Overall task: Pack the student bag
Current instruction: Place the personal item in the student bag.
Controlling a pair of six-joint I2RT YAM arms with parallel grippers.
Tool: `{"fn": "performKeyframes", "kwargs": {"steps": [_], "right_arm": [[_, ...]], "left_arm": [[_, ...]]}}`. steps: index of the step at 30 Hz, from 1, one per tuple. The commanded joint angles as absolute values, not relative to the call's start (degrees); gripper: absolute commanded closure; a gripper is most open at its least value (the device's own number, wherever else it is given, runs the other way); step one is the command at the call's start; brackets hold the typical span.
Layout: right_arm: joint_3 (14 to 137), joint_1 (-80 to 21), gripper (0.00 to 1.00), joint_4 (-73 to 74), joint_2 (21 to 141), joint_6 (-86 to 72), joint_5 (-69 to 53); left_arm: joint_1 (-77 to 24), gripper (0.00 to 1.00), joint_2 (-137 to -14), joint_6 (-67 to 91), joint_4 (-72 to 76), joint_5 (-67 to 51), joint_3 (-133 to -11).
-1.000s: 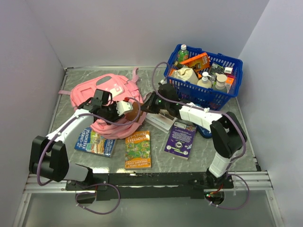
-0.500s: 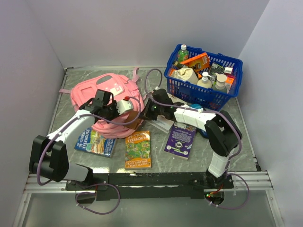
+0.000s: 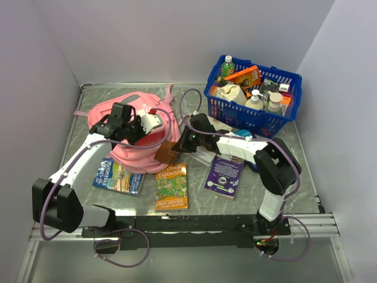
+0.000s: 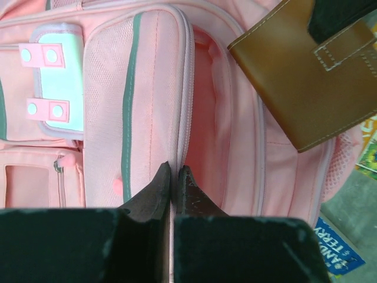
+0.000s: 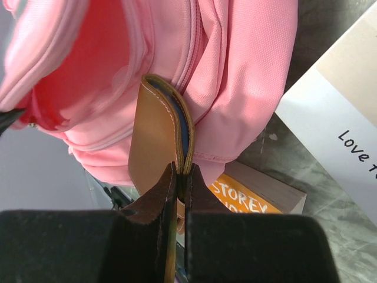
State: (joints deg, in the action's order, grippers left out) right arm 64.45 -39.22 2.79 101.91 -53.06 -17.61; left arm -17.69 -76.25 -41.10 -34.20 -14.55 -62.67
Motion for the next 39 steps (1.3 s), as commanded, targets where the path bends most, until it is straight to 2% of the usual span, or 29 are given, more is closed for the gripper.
{"fn": "performKeyframes", "kwargs": {"steps": [1,12,22,29,39], "right_arm": [[61.96,-39.90,1.00,8.17,104.24,-50.98,-16.96],[62.84,-38.41,1.00,3.87,94.49,-51.77,-22.76],[64.60,-37.71,1.00,-2.89,93.51,-55.45,-28.74],[68.81,-36.48,1.00,-6.94,99.22,-58.45,-32.52],[85.85,-35.86,1.00,6.85,110.56,-61.43,-28.32]], "left_arm": [[-18.02,0.99,-72.51,-39.99,-35.06,-21.88,-66.71],[-16.96,0.99,-69.26,-32.26,-28.48,-18.20,-63.11],[-17.05,0.99,-68.47,-32.96,-28.65,-18.98,-59.86],[-17.49,0.99,-68.29,-33.31,-29.27,-19.87,-59.06],[-18.19,0.99,-66.97,-32.96,-32.43,-22.58,-62.13]]}}
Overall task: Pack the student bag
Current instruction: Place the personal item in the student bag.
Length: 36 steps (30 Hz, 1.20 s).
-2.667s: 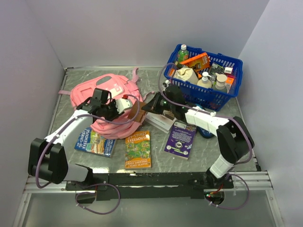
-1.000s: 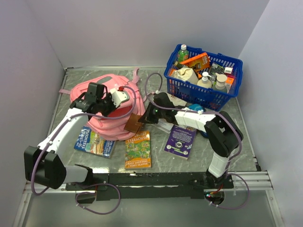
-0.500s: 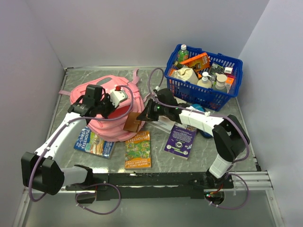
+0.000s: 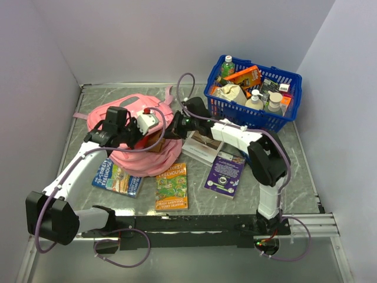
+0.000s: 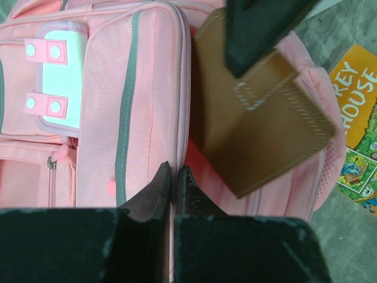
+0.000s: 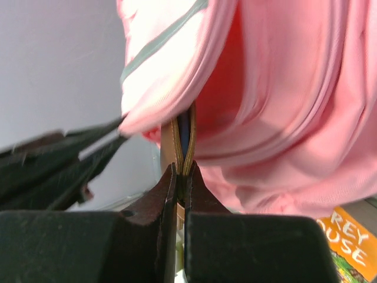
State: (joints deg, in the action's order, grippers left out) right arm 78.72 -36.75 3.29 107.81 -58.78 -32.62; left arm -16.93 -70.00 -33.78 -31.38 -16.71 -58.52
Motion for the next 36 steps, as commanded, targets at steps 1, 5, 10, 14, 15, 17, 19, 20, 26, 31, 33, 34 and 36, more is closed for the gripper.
{"fn": "performKeyframes", "kwargs": {"steps": [1,5,10,14,15,17,19,20,26,31,33,34,36], "right_arm": [[86.30,-35.86,1.00,7.90,110.74,-62.39,-27.08],[81.40,-36.56,1.00,3.09,105.41,-67.23,-15.94],[79.88,-39.81,1.00,-1.50,104.23,-72.15,-5.98],[82.44,-41.57,1.00,-4.37,107.31,-72.78,-6.15],[83.05,-42.44,0.91,-5.70,107.75,-72.34,-6.67],[84.11,-43.32,0.63,-4.49,107.93,-70.24,-7.03],[83.06,-43.59,0.46,-3.60,106.97,-68.03,-8.25],[81.14,-43.25,0.32,-3.26,106.35,-67.51,-10.52],[69.11,-42.28,0.27,-0.88,94.41,-55.74,-9.42],[57.76,-43.06,0.31,-1.76,83.70,-48.52,-7.82],[53.80,-44.73,0.33,-1.76,81.13,-43.98,-5.56],[53.27,-45.95,0.33,-1.15,79.21,-42.03,-4.32],[54.48,-50.24,0.34,2.17,78.49,-35.73,-1.42]], "left_arm": [[-18.28,0.99,-67.06,-32.78,-32.95,-23.20,-62.40],[-18.72,0.99,-67.15,-29.90,-33.40,-25.13,-63.98],[-18.72,0.99,-67.94,-25.93,-35.42,-30.23,-67.49],[-18.72,0.99,-68.12,-23.91,-35.86,-31.73,-68.91],[-18.63,0.99,-68.03,-23.73,-35.69,-31.21,-68.91],[-18.63,0.99,-68.03,-23.73,-34.72,-29.37,-67.95],[-18.63,0.97,-68.03,-23.29,-33.15,-28.39,-66.98],[-18.63,0.92,-68.11,-23.20,-32.79,-27.95,-66.19],[-17.24,0.76,-69.69,-21.80,-31.99,-28.12,-66.00],[-11.96,0.59,-73.29,-18.11,-36.55,-34.69,-71.27],[-8.10,0.52,-75.40,-17.49,-39.36,-37.43,-74.52],[-6.61,0.51,-75.76,-17.58,-39.81,-39.70,-75.05],[-2.65,0.50,-76.11,-20.02,-41.04,-41.22,-75.59]]}}
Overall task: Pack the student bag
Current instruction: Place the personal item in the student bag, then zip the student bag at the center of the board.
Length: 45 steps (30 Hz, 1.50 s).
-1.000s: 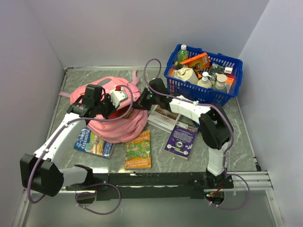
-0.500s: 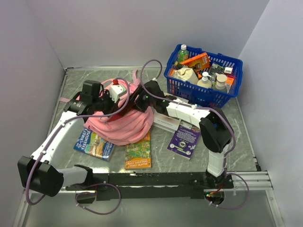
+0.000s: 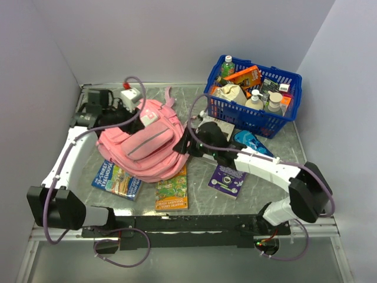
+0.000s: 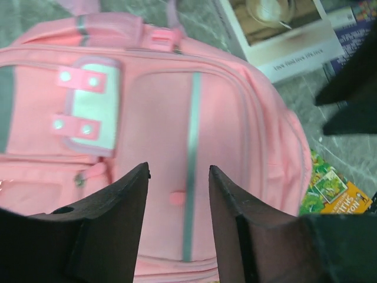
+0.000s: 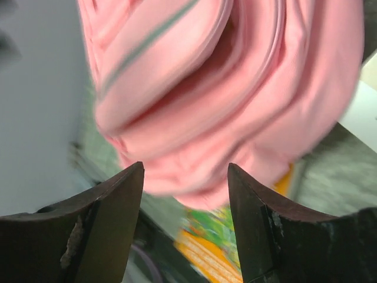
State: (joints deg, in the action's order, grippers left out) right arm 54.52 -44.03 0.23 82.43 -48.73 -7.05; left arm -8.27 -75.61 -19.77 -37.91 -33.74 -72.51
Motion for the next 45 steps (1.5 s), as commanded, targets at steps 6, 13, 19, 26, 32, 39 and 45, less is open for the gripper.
{"fn": "performKeyframes", "kwargs": {"steps": [6,13,19,26,32,39,45], "right_arm": [[67.13,-60.36,0.37,9.92,86.37,-22.86,7.11],[85.32,-64.16,0.37,17.84,100.71,-16.53,12.04],[89.29,-65.30,0.39,17.40,106.52,-13.28,12.22],[91.15,-67.85,0.40,16.35,110.13,-9.06,10.99],[92.29,-68.29,0.40,16.09,111.80,-9.32,10.99],[92.99,-69.96,0.39,17.23,113.55,-11.07,12.83],[90.97,-71.02,0.37,16.44,113.64,-12.74,15.20]], "left_arm": [[5.79,0.49,-78.13,-50.87,-57.88,-50.52,-73.12],[17.04,0.49,-84.10,-78.66,-78.57,-59.59,-73.39],[17.05,0.45,-83.59,-74.81,-73.40,-59.33,-72.34],[16.79,0.44,-75.86,-55.58,-52.42,-55.11,-65.84],[15.56,0.43,-72.77,-50.19,-46.58,-50.28,-61.26],[15.47,0.44,-76.55,-48.61,-46.67,-48.96,-61.96],[15.55,0.43,-75.24,-46.32,-42.81,-48.25,-60.21]]}}
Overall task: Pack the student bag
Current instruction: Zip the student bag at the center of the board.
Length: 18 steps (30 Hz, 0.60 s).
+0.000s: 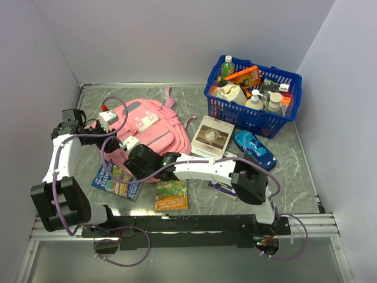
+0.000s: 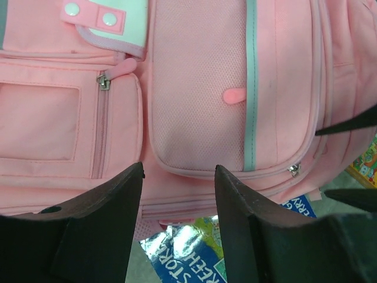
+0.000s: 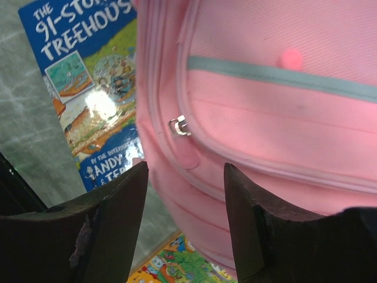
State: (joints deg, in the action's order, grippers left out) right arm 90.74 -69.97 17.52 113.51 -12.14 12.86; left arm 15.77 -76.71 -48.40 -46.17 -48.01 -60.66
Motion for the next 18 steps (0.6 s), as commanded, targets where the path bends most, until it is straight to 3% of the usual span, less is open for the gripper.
{"fn": "performKeyframes", "kwargs": {"steps": [1,10,18], "right_arm": [[91.14,-71.10,0.37,16.44,114.08,-12.83,15.47],[93.78,-70.93,0.36,14.86,116.89,-12.57,17.31],[95.71,-71.02,0.43,14.95,119.18,-13.71,20.83]], "left_arm": [[15.56,0.43,-75.32,-46.14,-42.80,-48.43,-60.29],[19.07,0.43,-80.42,-48.51,-48.86,-53.35,-64.25],[20.04,0.43,-80.33,-52.20,-50.88,-53.79,-63.90]]}}
